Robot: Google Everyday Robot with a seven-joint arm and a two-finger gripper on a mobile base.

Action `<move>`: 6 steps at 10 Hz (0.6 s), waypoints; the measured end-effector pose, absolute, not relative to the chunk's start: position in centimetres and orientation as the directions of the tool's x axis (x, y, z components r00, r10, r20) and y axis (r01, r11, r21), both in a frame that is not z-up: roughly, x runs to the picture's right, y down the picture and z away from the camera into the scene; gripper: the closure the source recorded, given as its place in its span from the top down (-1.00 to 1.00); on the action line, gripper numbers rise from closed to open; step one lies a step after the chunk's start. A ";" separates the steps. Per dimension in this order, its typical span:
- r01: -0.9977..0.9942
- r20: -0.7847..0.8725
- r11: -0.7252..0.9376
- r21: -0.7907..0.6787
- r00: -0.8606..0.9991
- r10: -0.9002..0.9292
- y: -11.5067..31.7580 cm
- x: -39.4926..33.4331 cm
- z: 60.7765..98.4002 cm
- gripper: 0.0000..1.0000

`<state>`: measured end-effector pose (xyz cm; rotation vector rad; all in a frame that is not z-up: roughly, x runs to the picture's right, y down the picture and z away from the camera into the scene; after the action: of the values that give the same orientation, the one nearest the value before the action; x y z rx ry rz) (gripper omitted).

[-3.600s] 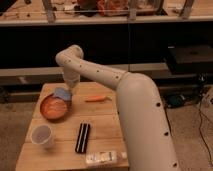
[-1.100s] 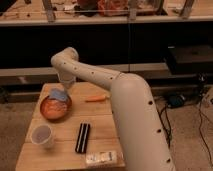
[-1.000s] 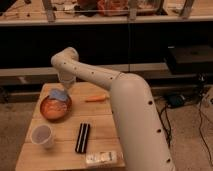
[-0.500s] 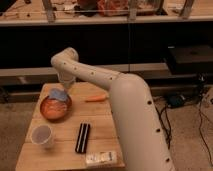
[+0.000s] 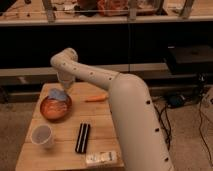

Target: Place the white sponge in the ceramic bowl

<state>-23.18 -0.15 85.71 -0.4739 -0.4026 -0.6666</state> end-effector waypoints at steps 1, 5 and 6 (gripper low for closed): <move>0.667 0.497 0.689 -0.284 0.717 -0.489 -0.2 -23.2 85.7 -0.57; 0.671 0.499 0.687 -0.278 0.712 -0.494 -0.2 -23.4 86.0 -0.57; 0.672 0.499 0.687 -0.276 0.711 -0.495 -0.3 -23.5 86.0 -0.52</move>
<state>-23.54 -0.27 85.98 -0.4662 -0.4075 -0.6741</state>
